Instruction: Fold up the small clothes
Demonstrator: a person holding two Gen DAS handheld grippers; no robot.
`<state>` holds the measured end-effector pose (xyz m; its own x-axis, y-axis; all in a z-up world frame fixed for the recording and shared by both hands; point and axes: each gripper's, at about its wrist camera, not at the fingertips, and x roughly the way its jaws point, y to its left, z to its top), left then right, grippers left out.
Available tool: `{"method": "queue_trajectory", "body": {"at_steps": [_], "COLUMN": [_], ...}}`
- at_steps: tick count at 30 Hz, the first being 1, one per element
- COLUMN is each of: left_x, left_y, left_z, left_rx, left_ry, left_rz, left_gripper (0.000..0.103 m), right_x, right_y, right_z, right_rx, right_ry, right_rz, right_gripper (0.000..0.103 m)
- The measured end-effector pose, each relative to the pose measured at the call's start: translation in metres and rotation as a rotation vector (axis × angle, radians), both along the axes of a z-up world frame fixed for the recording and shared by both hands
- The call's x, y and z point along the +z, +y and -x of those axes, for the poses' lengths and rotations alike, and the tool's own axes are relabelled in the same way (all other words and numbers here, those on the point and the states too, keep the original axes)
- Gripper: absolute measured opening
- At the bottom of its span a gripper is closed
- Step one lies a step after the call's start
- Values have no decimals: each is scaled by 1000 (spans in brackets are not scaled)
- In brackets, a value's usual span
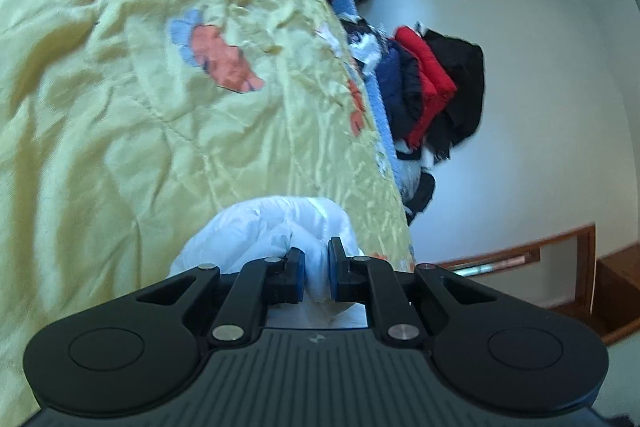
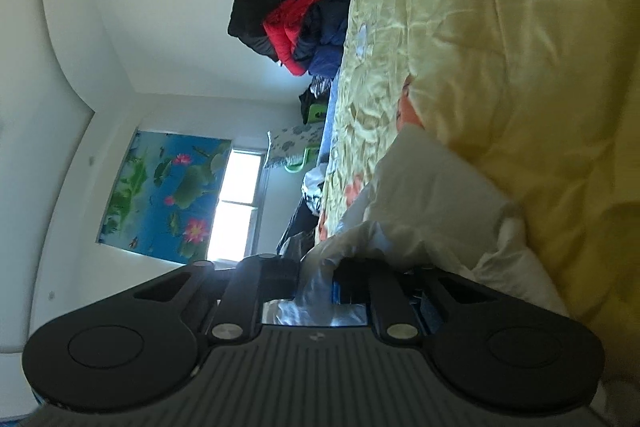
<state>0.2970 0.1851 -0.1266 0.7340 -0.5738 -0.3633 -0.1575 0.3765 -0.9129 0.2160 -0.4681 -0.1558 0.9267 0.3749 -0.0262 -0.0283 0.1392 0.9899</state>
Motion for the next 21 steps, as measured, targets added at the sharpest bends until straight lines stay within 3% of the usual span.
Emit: {"method": "queue_trajectory", "body": {"at_steps": [2,4,5,6,8,10,11,12,15,19,21], "left_x": [-6,-10,-8,-4,11,25,36,46,81,106,109], "left_y": [3,8,11,15,26,40,47,48,25,-58,-103], "left_z": [-1,2,3,6,16,30,40,49,71,84,89], "left_rx": [10,31,34,34,56,116,169,213,251,106,23], "left_ry": [18,55,65,69,47,12,10,3,-63,-184,-224], "left_rz": [44,112,130,128,98,56,11,-51,-313,-596,-720], "left_gripper": [11,11,12,13,16,34,52,59,59,60,60], "right_x": [-1,2,5,11,24,43,51,62,97,126,134], "right_y": [2,2,1,-1,-7,-12,-14,-14,7,78,114], "right_z": [1,4,5,9,17,33,41,48,65,69,67], "right_rx": [-19,-27,-29,-30,-46,-126,-169,-203,-246,-157,-101], "right_ry": [-16,-35,-54,-74,-117,-152,-157,-149,-101,-50,-64], "right_rz": [21,19,25,29,34,102,141,189,441,867,1023], "right_gripper": [25,34,47,61,78,81,81,81,81,81,79]}}
